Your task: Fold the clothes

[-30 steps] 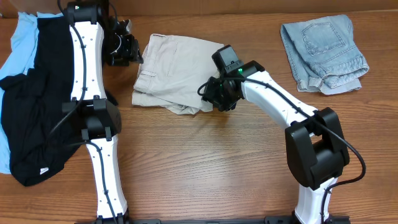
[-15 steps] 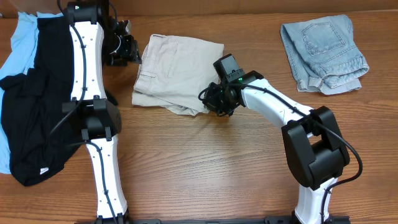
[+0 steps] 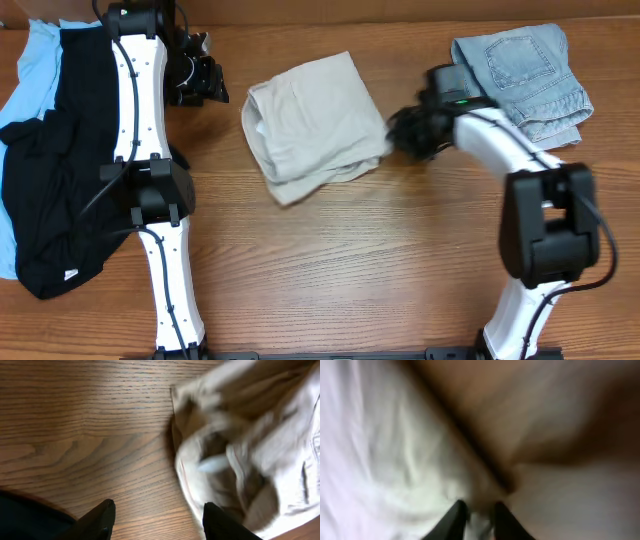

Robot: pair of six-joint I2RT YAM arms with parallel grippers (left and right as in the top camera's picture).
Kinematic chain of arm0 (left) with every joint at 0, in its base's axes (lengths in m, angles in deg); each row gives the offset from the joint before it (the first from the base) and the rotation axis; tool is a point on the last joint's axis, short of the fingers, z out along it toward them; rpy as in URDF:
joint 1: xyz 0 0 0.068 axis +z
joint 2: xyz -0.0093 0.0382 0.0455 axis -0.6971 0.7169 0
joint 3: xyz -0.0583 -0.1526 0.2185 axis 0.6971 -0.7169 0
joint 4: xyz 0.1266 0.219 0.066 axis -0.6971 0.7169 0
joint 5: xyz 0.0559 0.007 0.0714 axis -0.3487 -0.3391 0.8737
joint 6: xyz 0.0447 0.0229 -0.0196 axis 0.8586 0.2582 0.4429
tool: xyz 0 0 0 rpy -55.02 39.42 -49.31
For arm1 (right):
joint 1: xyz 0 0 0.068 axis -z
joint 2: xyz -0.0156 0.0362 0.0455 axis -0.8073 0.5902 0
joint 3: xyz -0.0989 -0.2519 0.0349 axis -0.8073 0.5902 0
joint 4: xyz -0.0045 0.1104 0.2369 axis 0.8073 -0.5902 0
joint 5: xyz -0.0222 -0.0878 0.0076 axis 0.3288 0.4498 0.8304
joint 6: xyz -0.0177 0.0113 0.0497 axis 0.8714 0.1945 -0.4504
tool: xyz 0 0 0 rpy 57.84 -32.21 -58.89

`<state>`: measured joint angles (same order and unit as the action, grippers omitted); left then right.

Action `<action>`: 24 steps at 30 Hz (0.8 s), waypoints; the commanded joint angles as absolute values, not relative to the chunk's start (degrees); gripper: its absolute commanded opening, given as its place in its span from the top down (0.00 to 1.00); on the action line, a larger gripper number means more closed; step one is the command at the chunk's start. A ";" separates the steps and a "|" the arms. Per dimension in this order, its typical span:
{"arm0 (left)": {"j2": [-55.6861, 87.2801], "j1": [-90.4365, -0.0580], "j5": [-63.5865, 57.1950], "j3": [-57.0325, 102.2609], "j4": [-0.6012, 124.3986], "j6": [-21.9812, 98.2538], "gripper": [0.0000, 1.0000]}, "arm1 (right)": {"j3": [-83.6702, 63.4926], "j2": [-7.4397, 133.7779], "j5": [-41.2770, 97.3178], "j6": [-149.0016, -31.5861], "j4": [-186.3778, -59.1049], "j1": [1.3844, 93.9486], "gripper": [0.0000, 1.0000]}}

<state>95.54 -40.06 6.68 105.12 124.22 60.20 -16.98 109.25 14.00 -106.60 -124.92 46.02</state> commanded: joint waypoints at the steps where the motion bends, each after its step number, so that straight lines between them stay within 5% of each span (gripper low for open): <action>1: 93.18 -40.12 7.01 106.35 123.94 61.51 0.40 | -17.97 109.39 12.16 -100.76 -118.99 53.34 0.69; 6: 93.18 -40.21 6.99 106.35 123.68 61.51 0.39 | -25.42 109.34 -0.43 -100.30 -116.92 59.52 0.54; 13: 93.18 -40.06 7.01 106.35 122.23 61.45 0.36 | -37.99 107.83 0.25 -92.41 -133.99 55.02 0.40; 17: 93.18 -39.99 7.03 106.35 121.27 60.40 0.26 | -39.13 107.86 4.64 -92.44 -142.60 47.35 0.35; 21: 93.18 -39.99 7.12 106.35 120.84 60.44 0.00 | -38.38 108.49 7.99 -97.66 -146.51 39.39 0.35; 24: 93.18 -39.99 7.97 106.35 120.53 60.40 0.00 | -37.01 108.60 14.35 -107.21 -146.75 33.49 0.35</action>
<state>95.54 -40.06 7.06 105.12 120.84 60.38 -38.14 109.19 6.92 -97.68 -146.62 38.21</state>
